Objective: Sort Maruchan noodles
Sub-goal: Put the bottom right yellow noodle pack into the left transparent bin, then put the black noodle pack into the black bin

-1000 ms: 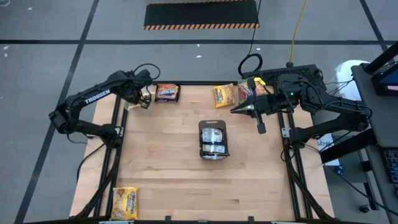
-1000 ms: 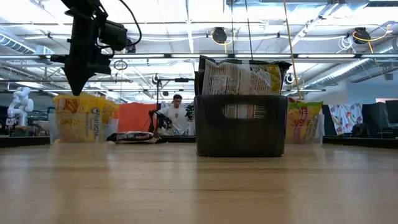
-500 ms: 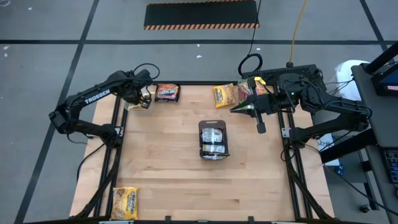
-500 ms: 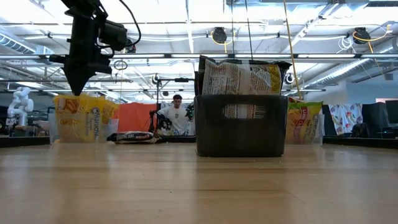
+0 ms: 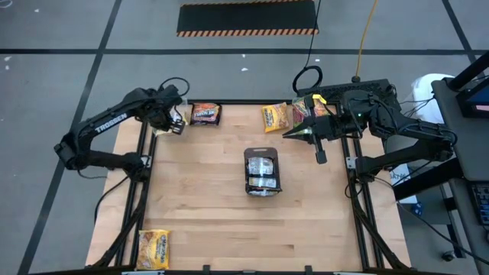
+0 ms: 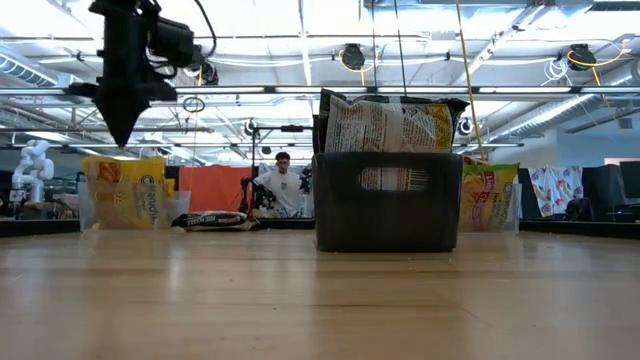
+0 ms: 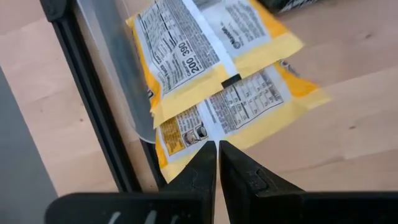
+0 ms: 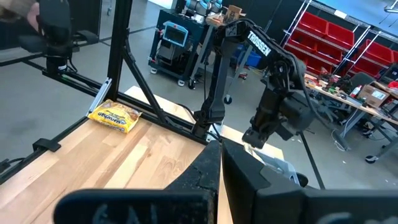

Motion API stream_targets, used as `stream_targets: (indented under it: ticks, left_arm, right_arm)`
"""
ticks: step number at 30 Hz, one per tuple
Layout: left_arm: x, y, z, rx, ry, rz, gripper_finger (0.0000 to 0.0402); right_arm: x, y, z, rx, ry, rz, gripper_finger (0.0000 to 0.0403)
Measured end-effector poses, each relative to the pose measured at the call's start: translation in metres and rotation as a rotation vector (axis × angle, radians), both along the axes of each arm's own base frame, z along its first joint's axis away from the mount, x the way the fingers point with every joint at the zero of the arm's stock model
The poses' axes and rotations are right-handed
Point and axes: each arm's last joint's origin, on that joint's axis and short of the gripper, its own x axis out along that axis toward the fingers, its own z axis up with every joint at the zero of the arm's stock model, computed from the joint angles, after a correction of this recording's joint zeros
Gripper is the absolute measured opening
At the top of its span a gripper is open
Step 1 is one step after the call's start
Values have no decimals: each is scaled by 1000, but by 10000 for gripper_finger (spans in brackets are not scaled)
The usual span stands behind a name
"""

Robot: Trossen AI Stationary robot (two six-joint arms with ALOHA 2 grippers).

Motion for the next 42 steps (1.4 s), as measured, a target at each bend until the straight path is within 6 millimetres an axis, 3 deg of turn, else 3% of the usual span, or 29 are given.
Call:
stream_targets:
  ticks: [10, 19, 25, 29, 35, 42]
  left_arm:
    - [-34, -33, 36, 160, -223, 69, 26]
    - [-61, -73, 74, 394, -651, -17, 26]
    - [-75, -94, 94, 525, -883, -156, 26]
    - [-76, -101, 99, 529, -946, -299, 26]
    - [-74, -111, 96, 391, -990, -536, 26]
    - [-72, -117, 96, 338, -1015, -636, 26]
  right_arm:
    - [0, 0, 0, 0, 0, 0, 13]
    - [0, 0, 0, -36, -5, 6, 13]
    - [0, -5, -3, 7, 31, -193, 13]
    - [-1, -7, -6, 30, 68, -246, 13]
    - [2, -7, -10, 148, 105, -270, 13]
    - [31, -3, -27, 179, 178, -255, 13]
